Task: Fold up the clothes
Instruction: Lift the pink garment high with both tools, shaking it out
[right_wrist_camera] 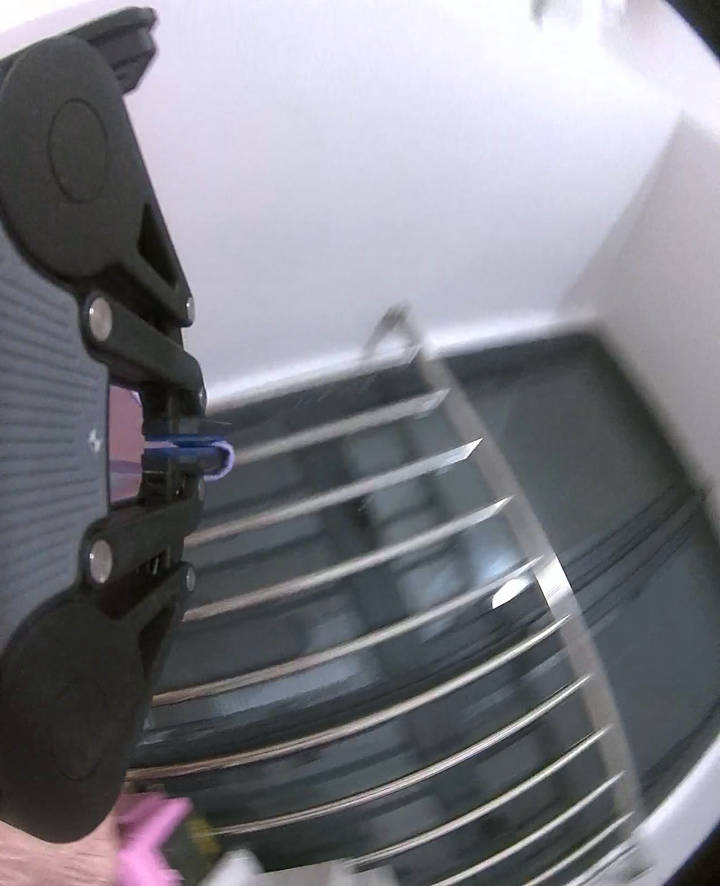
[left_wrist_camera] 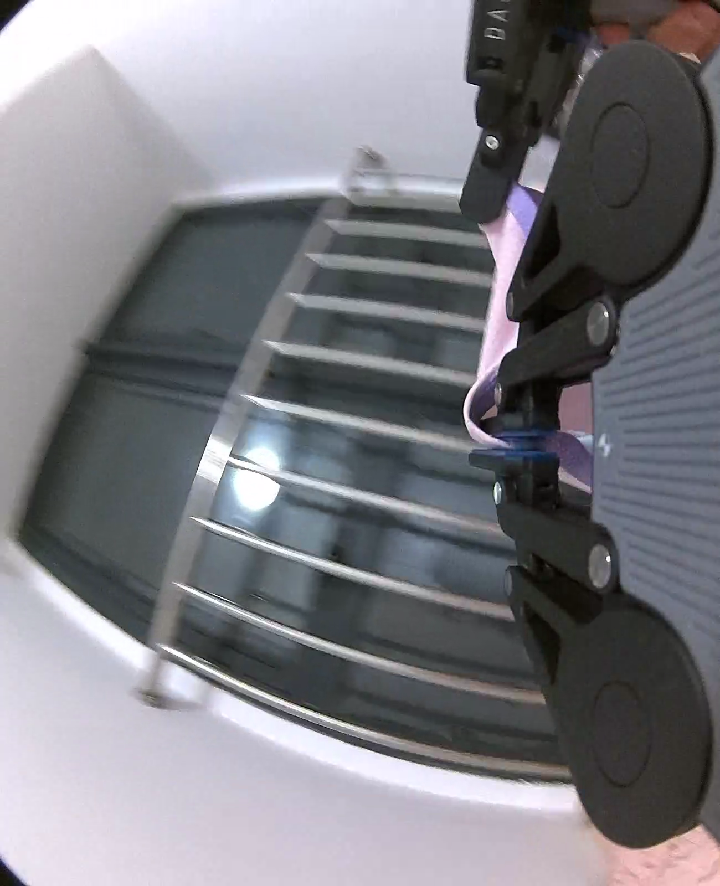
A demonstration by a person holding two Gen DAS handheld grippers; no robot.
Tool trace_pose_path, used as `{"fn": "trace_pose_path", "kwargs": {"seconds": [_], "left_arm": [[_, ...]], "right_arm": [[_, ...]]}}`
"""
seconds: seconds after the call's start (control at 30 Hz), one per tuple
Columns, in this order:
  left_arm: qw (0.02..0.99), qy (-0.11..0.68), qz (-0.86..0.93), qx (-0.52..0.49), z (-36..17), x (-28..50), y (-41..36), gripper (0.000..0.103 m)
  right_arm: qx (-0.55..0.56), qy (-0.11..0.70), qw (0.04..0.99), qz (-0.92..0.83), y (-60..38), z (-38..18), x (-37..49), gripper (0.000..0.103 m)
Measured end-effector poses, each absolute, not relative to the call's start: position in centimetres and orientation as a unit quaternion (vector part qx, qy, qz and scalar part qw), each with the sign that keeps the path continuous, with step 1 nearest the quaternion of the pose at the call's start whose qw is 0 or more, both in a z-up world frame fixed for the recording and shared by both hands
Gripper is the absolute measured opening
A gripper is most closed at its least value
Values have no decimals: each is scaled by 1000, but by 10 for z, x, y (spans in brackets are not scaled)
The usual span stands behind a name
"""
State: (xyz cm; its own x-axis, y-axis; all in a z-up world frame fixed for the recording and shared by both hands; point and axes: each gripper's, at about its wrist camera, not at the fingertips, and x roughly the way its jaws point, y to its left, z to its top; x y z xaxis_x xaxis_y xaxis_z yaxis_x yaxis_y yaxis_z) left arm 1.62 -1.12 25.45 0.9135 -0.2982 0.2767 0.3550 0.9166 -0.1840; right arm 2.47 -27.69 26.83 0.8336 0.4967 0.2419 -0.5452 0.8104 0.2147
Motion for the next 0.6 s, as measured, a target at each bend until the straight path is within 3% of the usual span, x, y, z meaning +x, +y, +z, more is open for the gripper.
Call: {"fn": "trace_pose_path", "kwargs": {"seconds": [0.13, 0.3, 0.4, 0.6], "left_arm": [[969, -164, -165, -87, 266, -32, -21, 3], [981, -101, -144, -80, 253, 20, -27, 4], [989, -7, -126, -76, 229, 94, -25, 4], [976, 203, -76, -24, 140, 239, -38, 7]], "right_arm": [[88, -145, 949, 267, -268, 277, -33, 1], [76, -112, 963, 233, -259, 274, -13, 2], [74, -49, 978, 190, -252, 261, 47, 2], [69, 161, 978, 109, -235, 170, 214, 4]]}}
